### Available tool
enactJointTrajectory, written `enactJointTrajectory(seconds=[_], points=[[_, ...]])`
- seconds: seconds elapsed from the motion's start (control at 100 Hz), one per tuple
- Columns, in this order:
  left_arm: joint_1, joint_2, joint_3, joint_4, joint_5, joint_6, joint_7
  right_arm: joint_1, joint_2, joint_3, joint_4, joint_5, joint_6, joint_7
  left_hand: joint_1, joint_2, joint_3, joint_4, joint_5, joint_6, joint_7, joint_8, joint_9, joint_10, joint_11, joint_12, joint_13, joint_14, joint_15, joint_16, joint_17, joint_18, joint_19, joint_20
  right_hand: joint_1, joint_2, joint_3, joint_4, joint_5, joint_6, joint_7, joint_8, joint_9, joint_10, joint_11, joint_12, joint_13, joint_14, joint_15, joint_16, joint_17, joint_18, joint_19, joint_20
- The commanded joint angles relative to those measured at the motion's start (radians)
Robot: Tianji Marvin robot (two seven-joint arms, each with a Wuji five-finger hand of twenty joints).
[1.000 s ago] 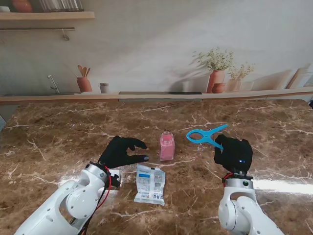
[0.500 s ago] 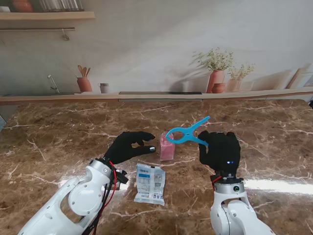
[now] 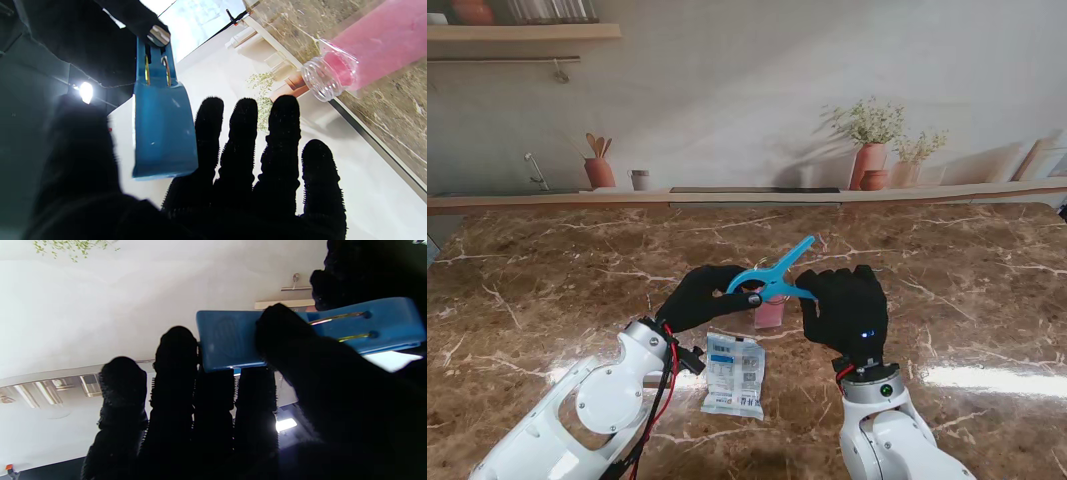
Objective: Fill the seasoning bottle
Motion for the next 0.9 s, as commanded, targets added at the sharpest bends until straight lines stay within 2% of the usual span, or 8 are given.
enactJointTrajectory(seconds=[0.0,0.06,0.1,0.22,0.37,0.47,0.81,0.89], points=[[0.002,-0.014,0.011,0.004,-0.018,-0.003,0.009,-0.006,0.003,-0.005,-0.014,-0.005,-0.007,0.02,0.062,-0.029,-0.002,0.023,0.056,-0.064,0.059,0.029,0.084,-0.039,0.037,0.021,0.067,-0.006,0.068,0.026,0.016,0.004,0.051,0.04,0.023,0.016,0.048,-0.011,0.028,-0.055,0.007,0.014,0.021,-0.017,0.004,0.02,0.014,-0.018,0.014,0.021,-0.003,-0.013,0.035,-0.008],[0.004,-0.021,0.016,0.004,-0.073,0.0,0.011,-0.003,0.003,-0.01,-0.015,-0.004,-0.013,0.027,0.154,-0.041,0.036,0.027,0.097,-0.073,0.11,0.043,0.146,-0.042,0.063,0.032,0.117,-0.004,0.123,0.046,0.031,0.006,0.077,0.048,0.018,0.02,0.047,-0.01,0.025,-0.053,0.002,0.006,0.019,-0.018,0.0,0.017,0.011,-0.021,0.009,0.019,-0.003,-0.015,0.031,-0.01],[0.007,-0.026,0.019,0.0,-0.118,0.012,0.01,0.002,0.003,-0.013,-0.012,-0.001,-0.019,0.031,0.119,-0.198,0.451,-0.078,0.099,-0.096,0.203,-0.036,0.174,-0.04,0.079,0.044,0.137,0.007,0.171,0.061,0.035,0.018,0.096,0.048,0.015,0.025,0.045,-0.006,0.019,-0.048,-0.002,-0.003,0.015,-0.02,-0.003,0.015,0.008,-0.023,-0.002,0.015,-0.005,-0.019,0.02,-0.015],[0.013,-0.037,0.024,-0.011,-0.232,0.058,-0.004,0.015,0.006,-0.025,-0.003,-0.001,-0.022,0.051,0.156,-0.267,0.9,-0.142,0.123,-0.172,0.42,-0.063,0.276,-0.062,0.099,0.221,0.173,0.017,0.28,0.1,0.04,0.039,0.121,0.051,-0.013,0.034,0.03,0.003,-0.01,-0.023,-0.016,-0.068,-0.005,-0.019,-0.035,-0.015,-0.011,-0.02,-0.059,-0.013,-0.022,-0.017,-0.028,-0.03],[0.012,-0.055,0.036,-0.004,-0.268,0.079,0.039,0.011,0.011,-0.023,-0.005,-0.005,-0.042,0.087,0.22,-0.285,0.975,-0.197,0.116,-0.2,0.515,0.046,0.325,-0.062,0.148,0.338,0.207,0.02,0.338,0.119,0.054,0.027,0.154,0.061,-0.112,0.06,-0.062,0.017,-0.079,0.02,-0.032,-0.154,-0.065,-0.009,-0.071,-0.079,-0.052,-0.014,-0.145,-0.056,-0.066,-0.01,-0.107,-0.047],[0.017,-0.066,0.038,-0.007,-0.291,0.102,0.069,0.0,0.013,-0.013,-0.009,-0.008,-0.037,0.096,0.225,-0.289,0.996,-0.208,0.121,-0.195,0.546,0.093,0.348,-0.047,0.17,0.358,0.235,0.032,0.358,0.124,0.065,0.028,0.175,0.064,-0.236,0.103,-0.112,0.138,-0.079,0.108,-0.32,0.043,-0.182,0.001,-0.079,-0.196,-0.143,-0.011,-0.23,-0.081,-0.142,-0.011,-0.199,-0.041],[0.019,-0.063,0.019,-0.026,-0.319,0.154,0.047,-0.061,0.008,0.034,-0.057,-0.015,0.025,0.104,0.218,-0.279,0.985,-0.215,0.099,-0.181,0.562,0.152,0.387,-0.036,0.174,0.295,0.296,0.031,0.347,0.097,0.093,0.021,0.206,0.05,-0.299,0.229,-0.479,0.226,-0.534,0.34,-0.626,0.117,-0.752,0.09,-0.182,-0.299,-0.613,0.01,-0.402,-0.157,-0.461,-0.052,-0.468,0.005],[0.023,-0.066,0.017,-0.035,-0.34,0.165,0.051,-0.077,0.016,0.042,-0.079,-0.044,0.022,0.137,0.221,-0.282,0.988,-0.214,0.098,-0.173,0.567,0.161,0.39,-0.029,0.179,0.292,0.3,0.041,0.35,0.097,0.093,0.024,0.212,0.05,-0.376,0.165,-0.408,0.248,-0.704,0.402,-0.738,0.108,-0.94,0.12,-0.276,-0.379,-0.782,0.024,-0.529,-0.251,-0.584,-0.071,-0.607,-0.019]])
